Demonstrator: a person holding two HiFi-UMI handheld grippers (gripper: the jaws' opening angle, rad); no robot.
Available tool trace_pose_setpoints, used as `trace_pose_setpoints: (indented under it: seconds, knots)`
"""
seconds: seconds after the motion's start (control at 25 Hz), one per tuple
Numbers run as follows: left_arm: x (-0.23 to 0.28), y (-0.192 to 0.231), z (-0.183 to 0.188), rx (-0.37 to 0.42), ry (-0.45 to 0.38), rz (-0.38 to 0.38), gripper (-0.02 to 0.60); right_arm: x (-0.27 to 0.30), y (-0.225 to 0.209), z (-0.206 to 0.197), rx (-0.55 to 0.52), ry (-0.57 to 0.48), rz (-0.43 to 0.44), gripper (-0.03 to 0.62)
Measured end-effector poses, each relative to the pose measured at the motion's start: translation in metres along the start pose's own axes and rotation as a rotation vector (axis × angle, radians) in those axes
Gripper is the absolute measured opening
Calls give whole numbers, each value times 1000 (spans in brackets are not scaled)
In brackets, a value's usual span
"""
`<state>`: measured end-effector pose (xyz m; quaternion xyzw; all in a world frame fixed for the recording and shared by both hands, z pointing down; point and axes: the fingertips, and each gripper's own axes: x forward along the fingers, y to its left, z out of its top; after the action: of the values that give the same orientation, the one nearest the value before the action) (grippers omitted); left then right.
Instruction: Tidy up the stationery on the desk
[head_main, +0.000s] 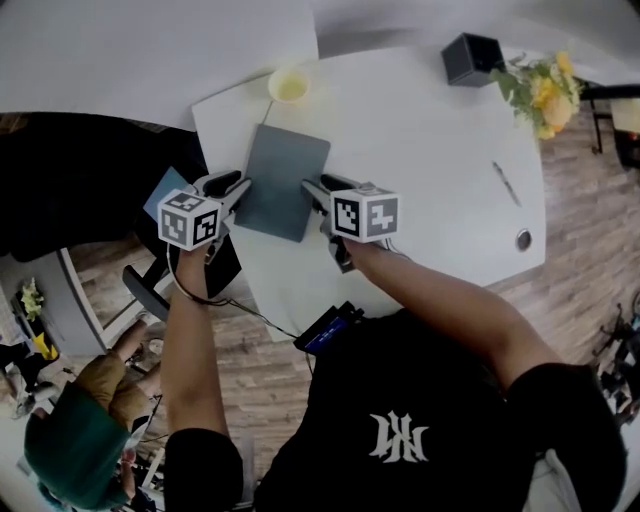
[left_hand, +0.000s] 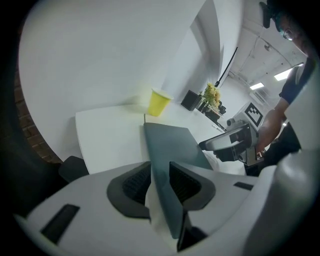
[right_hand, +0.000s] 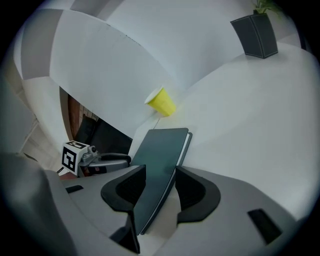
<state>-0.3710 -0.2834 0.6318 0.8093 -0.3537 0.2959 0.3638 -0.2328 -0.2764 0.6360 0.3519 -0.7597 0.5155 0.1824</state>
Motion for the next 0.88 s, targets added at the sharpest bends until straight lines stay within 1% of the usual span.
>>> trace_pose_setpoints:
  seconds: [0.12,0.24,0.4,0.44,0.6,0.68,0.76,0.88]
  knots:
    - [2,-2,-4,12,17,-13,115,4,0,-7,14,17,-29,201]
    - [5,-4,-6,19,27,-22,115,6,-3,-10,34,23,-59,172]
    - [6,-3,-5,12,27,-24,114,6,-10,-10,22,17,-108,115]
    - [6,-3,-5,8,25,-21,113,6,-10,-10,18,16,-113,109]
    - [5,-2,-4,-43,-1,-13,100,6,-10,-10,14,18,-107,106]
    - [5,-3,-4,-54,-8,-10,96,5,-10,-10,8,20,-98,101]
    - [6,-7,-7,-45,3,-11,91,3,-13,-11,7,22,-99,98]
    - [10,-17,-10,-11,25,-7,89,-4,-20,-12,7,21,-104,95]
